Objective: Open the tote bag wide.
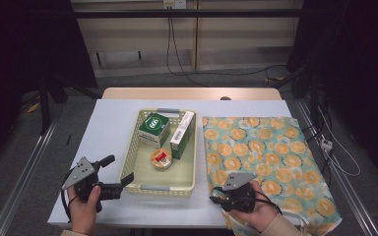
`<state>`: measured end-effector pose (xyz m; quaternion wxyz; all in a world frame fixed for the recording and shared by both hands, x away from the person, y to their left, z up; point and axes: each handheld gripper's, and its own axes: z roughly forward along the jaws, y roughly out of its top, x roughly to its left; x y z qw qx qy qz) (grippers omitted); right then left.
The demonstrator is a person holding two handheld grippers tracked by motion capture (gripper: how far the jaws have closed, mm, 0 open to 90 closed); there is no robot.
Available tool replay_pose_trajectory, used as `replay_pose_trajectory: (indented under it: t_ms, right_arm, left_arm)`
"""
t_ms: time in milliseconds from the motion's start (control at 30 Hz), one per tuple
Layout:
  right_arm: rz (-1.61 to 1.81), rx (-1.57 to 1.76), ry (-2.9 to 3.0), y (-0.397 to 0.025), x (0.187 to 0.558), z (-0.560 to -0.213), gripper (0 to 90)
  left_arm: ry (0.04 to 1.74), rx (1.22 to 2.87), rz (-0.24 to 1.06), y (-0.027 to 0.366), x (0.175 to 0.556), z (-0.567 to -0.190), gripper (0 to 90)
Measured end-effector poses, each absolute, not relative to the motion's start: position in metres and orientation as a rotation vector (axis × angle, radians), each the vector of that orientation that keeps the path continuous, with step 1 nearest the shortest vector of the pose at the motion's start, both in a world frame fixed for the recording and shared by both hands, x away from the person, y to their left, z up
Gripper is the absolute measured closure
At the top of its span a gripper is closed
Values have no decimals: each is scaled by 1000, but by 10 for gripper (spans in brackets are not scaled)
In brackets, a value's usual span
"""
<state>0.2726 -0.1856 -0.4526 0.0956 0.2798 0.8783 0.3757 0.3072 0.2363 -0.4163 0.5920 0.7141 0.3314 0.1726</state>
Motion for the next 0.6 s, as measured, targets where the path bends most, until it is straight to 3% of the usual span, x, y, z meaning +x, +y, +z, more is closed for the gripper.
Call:
replay_pose_trajectory:
  t_ms: [33, 133, 600]
  right_arm:
    - [1114, 838, 2598, -188, 276, -453, 811]
    - [1131, 882, 2609, -191, 286, -452, 845]
    - [1257, 1106, 2436, -190, 369, -435, 860]
  left_arm:
    - [770, 1661, 402, 236, 307, -416, 36]
    - [769, 1660, 402, 235, 307, -416, 36]
    - [775, 1673, 396, 238, 310, -418, 36]
